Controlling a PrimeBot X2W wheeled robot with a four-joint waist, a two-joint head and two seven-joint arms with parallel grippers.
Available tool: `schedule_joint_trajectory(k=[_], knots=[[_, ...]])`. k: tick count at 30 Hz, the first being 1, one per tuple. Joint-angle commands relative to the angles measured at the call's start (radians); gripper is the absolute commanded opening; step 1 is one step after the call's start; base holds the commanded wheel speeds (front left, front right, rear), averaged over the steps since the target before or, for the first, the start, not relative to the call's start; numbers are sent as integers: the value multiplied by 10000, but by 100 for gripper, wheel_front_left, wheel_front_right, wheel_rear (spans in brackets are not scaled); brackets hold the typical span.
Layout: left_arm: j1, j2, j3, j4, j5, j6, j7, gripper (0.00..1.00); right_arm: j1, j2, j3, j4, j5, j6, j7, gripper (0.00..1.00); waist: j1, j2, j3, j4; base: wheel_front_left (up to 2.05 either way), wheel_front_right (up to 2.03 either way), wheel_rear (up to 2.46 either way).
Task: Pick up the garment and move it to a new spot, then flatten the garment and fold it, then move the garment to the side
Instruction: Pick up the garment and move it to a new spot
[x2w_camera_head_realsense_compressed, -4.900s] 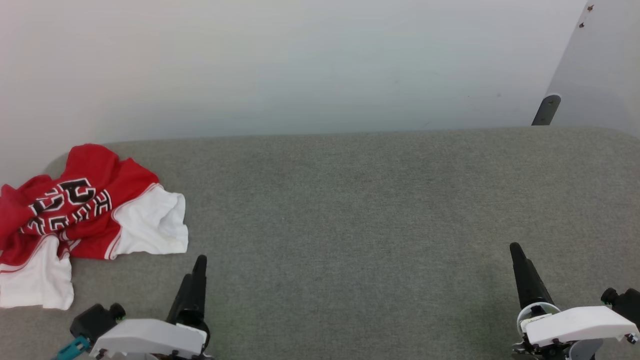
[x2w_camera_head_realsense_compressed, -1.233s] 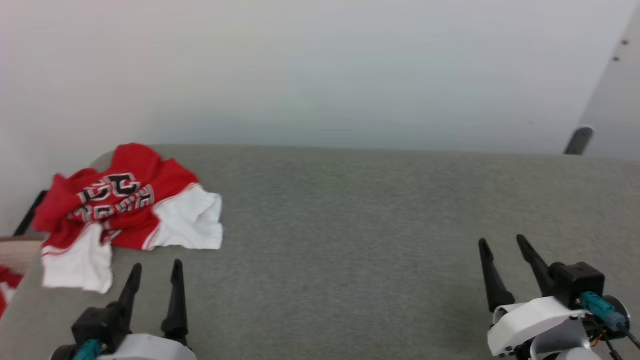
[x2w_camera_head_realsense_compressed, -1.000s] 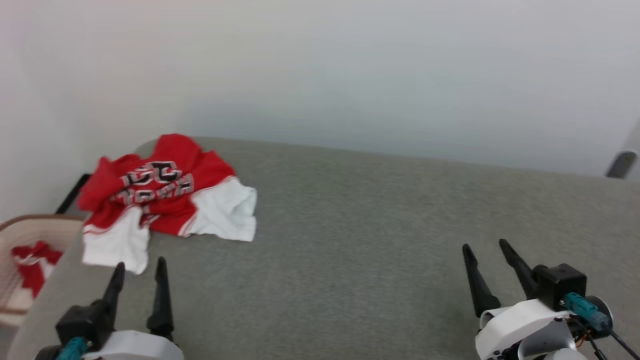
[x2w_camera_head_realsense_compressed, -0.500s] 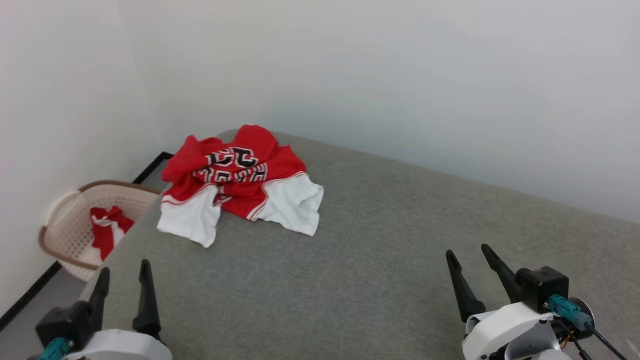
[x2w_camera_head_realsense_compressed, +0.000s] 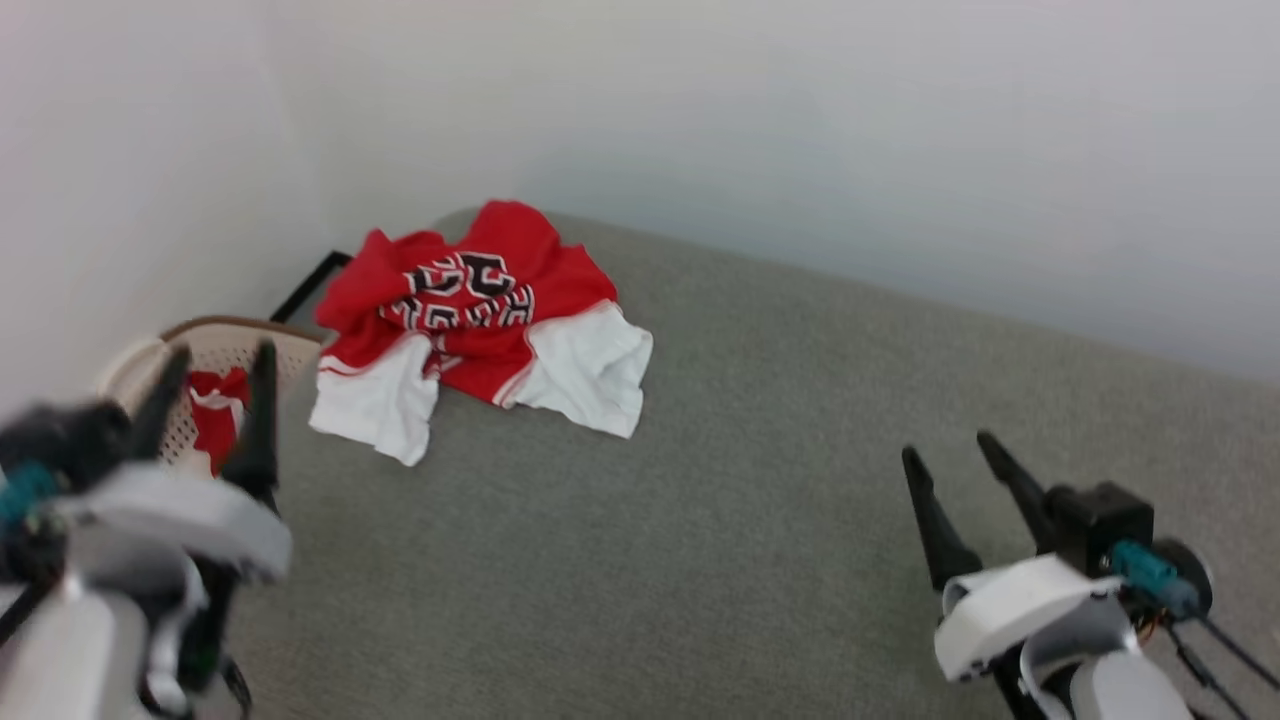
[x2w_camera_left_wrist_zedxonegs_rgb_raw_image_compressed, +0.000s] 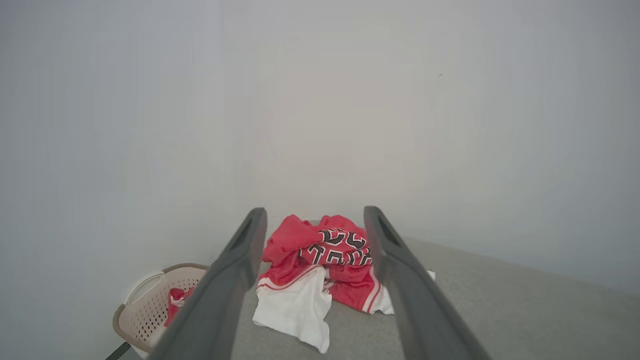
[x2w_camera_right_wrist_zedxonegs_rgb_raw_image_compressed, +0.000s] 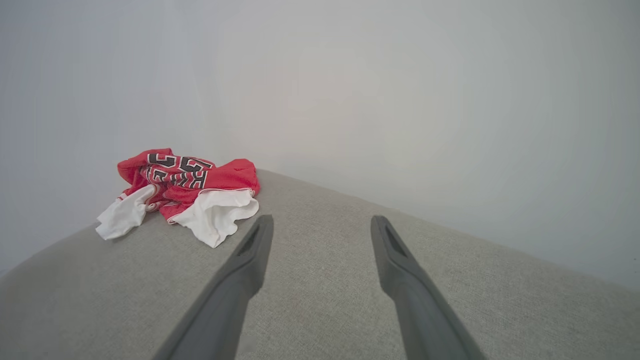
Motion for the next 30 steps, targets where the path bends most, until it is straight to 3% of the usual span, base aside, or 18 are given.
schedule_joint_trajectory(k=[1, 8, 16, 21, 25, 30], knots=[[-537, 98, 70, 191, -289, -214, 204, 100, -279, -14, -32, -173, -148, 4, 75, 100, 0, 0, 1176, -731, 0, 0, 0], [-2868, 769, 103, 1624, -1114, -949, 1512, 100, -1060, -288, 72, -939, -418, 3, 340, 100, 0, 0, 3030, -1650, 0, 0, 0], [-5279, 1348, -270, 3666, -1847, -1312, 3643, 100, -1808, -530, 146, -1652, -394, 3, 480, 100, 0, 0, 4845, -2505, 0, 0, 0], [-6127, 1566, -434, 4813, -1967, -1321, 4464, 100, -2024, -539, 188, -1899, -344, 4, 525, 100, 0, 0, 5488, -2859, 0, 0, 0], [-6985, 1597, -551, 6445, -1989, -1029, 5215, 100, -2206, -582, 178, -2250, -355, 3, 668, 100, 0, 0, 6161, -3142, 0, 0, 0], [-7666, 1520, -724, 7780, -1920, -972, 5408, 100, -2399, -643, 266, -2552, -347, 3, 779, 100, 0, 0, 6620, -3357, 0, 0, 0]])
